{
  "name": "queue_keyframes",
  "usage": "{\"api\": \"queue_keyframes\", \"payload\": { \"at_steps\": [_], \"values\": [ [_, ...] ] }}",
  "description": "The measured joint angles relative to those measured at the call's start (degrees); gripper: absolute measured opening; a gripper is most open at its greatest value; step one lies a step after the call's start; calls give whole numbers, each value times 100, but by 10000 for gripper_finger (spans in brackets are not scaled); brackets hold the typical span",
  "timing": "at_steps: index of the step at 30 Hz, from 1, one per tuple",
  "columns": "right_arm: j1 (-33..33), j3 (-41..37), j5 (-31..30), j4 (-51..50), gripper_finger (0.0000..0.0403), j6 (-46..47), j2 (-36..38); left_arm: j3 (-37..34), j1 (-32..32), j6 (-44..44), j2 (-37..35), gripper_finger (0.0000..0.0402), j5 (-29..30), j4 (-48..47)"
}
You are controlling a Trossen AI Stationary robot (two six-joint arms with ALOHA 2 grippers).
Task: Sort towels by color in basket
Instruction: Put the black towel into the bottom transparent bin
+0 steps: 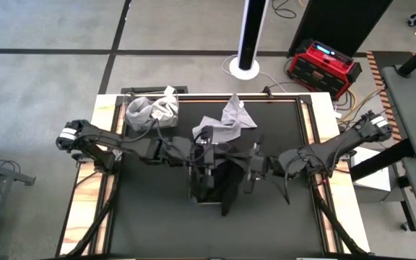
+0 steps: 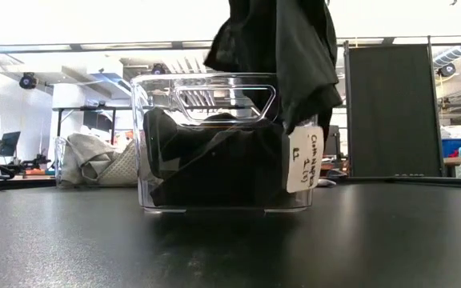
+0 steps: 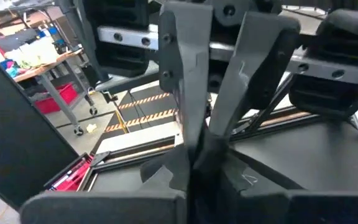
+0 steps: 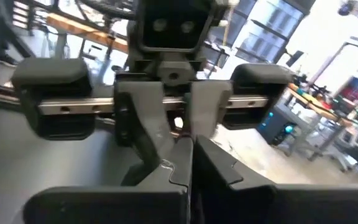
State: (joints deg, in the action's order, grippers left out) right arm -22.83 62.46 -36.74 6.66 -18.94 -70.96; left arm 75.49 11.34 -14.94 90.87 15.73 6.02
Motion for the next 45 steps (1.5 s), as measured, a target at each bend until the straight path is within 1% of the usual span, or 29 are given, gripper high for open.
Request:
{"api": "queue_keyframes", "payload": {
  "at_steps": [4,7,9,13,15,18,21,23,26,28,29,31,33,34,36,39,41,43,44,45],
  "values": [
    [0,-7,-54,-162,31,42,166,-12,8,-186,-16,4,-2,-15],
    [-13,-6,-93,-497,63,314,477,-21,15,-351,-100,3,-24,-142],
    [-13,4,-104,-869,91,581,720,-25,22,-385,-193,2,-28,-277],
    [-11,2,-93,-1806,160,1217,1121,-25,23,-422,-441,2,-58,-361],
    [-13,-8,-75,-2119,195,1561,1221,-25,21,-487,-502,2,-192,-382],
    [-11,-134,-17,-2155,251,1897,1220,-25,17,-556,-531,1,-338,-306],
    [-7,-179,383,-2113,300,2073,1069,-25,17,-617,-539,1,-347,-246],
    [17,-179,536,-1990,329,2109,944,-25,17,-625,-519,1,-435,-181],
    [89,-179,575,-1691,359,2052,665,-25,15,-627,-514,0,-735,-32],
    [172,-179,628,-1425,368,1897,452,-25,14,-624,-514,0,-907,91],
    [228,-179,756,-1238,368,1771,332,-25,14,-625,-514,0,-930,129],
    [348,-179,1217,-831,364,1585,156,-25,17,-625,-514,0,-941,153],
    [454,-179,1800,-461,350,1419,-3,-25,17,-625,-514,0,-944,151],
    [495,-179,2070,-346,338,1327,-55,-25,17,-619,-514,0,-944,147],
    [563,-179,2383,-182,303,1254,-130,-25,17,-573,-514,2,-942,145],
    [619,-179,2526,-120,222,1027,-155,-25,17,-551,-514,13,-941,151],
    [627,-178,2529,-136,150,933,-157,-25,17,-484,-514,23,-926,149],
    [629,-179,2528,-173,70,825,-157,-25,17,-389,-514,35,-771,140],
    [627,-177,2525,-187,41,718,-149,-25,19,-372,-514,43,-638,136],
    [623,-179,2521,-210,28,715,-138,-25,21,-362,-514,52,-452,124]
  ]
}}
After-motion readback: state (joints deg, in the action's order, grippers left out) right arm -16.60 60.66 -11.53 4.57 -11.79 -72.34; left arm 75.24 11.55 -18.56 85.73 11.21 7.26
